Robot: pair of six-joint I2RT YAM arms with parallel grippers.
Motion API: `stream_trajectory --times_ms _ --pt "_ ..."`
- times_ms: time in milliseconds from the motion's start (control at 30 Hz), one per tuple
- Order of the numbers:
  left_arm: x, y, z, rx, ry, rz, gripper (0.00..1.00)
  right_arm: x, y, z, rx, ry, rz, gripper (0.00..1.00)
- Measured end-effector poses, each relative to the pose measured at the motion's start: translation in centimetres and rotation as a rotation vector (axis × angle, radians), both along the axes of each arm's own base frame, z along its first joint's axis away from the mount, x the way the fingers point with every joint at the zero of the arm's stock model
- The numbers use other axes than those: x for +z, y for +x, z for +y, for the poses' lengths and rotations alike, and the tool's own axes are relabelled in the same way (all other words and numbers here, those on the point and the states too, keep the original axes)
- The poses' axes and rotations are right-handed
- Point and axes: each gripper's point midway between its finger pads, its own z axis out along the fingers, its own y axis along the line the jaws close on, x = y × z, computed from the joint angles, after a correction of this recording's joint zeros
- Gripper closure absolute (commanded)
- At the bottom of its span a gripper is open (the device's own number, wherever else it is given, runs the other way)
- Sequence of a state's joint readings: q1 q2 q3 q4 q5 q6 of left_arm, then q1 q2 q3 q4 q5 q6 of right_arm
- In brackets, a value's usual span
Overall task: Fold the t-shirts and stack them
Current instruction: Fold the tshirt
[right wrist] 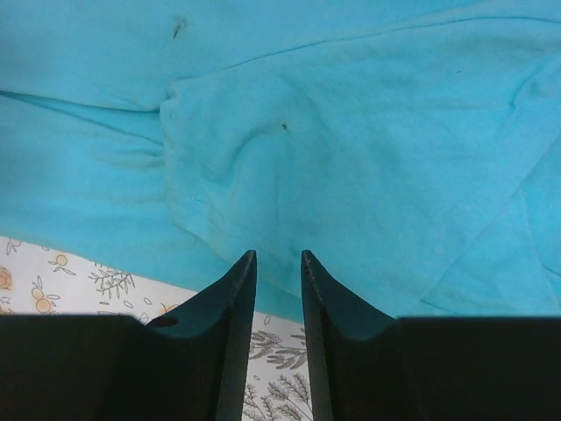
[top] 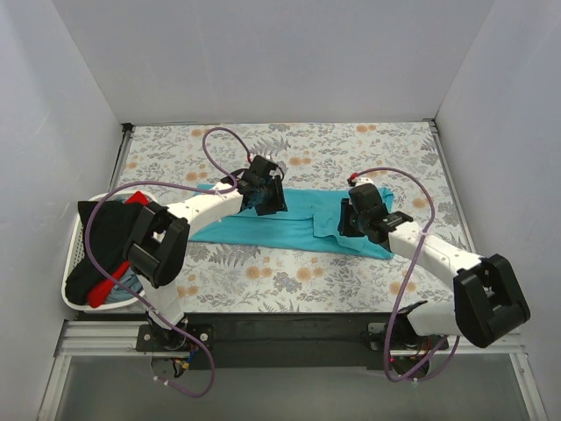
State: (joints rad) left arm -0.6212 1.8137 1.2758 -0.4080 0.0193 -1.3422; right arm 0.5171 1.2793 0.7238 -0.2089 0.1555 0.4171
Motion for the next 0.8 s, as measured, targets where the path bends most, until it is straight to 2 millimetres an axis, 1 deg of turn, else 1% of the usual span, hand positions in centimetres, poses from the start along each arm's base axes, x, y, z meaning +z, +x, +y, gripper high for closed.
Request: stream_trajectory --times_ms 100,233,267,300,367,400,433,567,667,700,733,800 --pt "-0.4 0.1 0.9 0.045 0.038 0.005 0.61 -1.2 0.2 1.1 0.021 -0.020 0.036 0.66" --pt "-1.0 0.1 2.5 0.097 0.086 0.025 0.61 -3.4 -0.9 2.0 0.046 -0.058 0.092 0.66" --pt "-1.1 0.3 2.9 0.112 0.093 0.028 0.60 -3.9 -1.3 2.0 0.050 -0.065 0.101 0.66" --pt "-1.3 0.4 3.4 0.126 0.098 0.032 0.60 -4.5 -1.7 1.9 0.050 -0.073 0.110 0.63" --pt "-1.7 0.6 4.5 0.155 0.110 0.046 0.60 -5.6 -2.5 1.1 0.037 -0.095 0.133 0.59" --pt "-2.0 0.6 4.9 0.167 0.115 0.054 0.60 -5.5 -2.2 1.1 0.028 -0.092 0.119 0.54" --pt "-2.3 0.5 5.4 0.177 0.123 0.064 0.60 -5.5 -2.2 1.1 0.026 -0.092 0.117 0.51" --pt "-3.0 0.5 7.2 0.211 0.149 0.093 0.60 -5.3 -2.1 0.9 0.010 -0.090 0.099 0.46" --pt "-3.1 0.4 7.6 0.215 0.157 0.097 0.60 -5.0 -2.5 0.1 -0.004 -0.105 0.094 0.41" --pt "-3.1 0.3 7.6 0.213 0.160 0.099 0.60 -4.8 -2.6 -0.2 -0.010 -0.106 0.095 0.38" --pt "-3.1 0.2 7.7 0.210 0.164 0.102 0.60 -4.5 -2.5 -0.5 -0.017 -0.103 0.086 0.37" --pt "-3.0 0.1 7.8 0.204 0.170 0.104 0.60 -3.7 -2.2 -1.3 -0.034 -0.098 0.066 0.37"
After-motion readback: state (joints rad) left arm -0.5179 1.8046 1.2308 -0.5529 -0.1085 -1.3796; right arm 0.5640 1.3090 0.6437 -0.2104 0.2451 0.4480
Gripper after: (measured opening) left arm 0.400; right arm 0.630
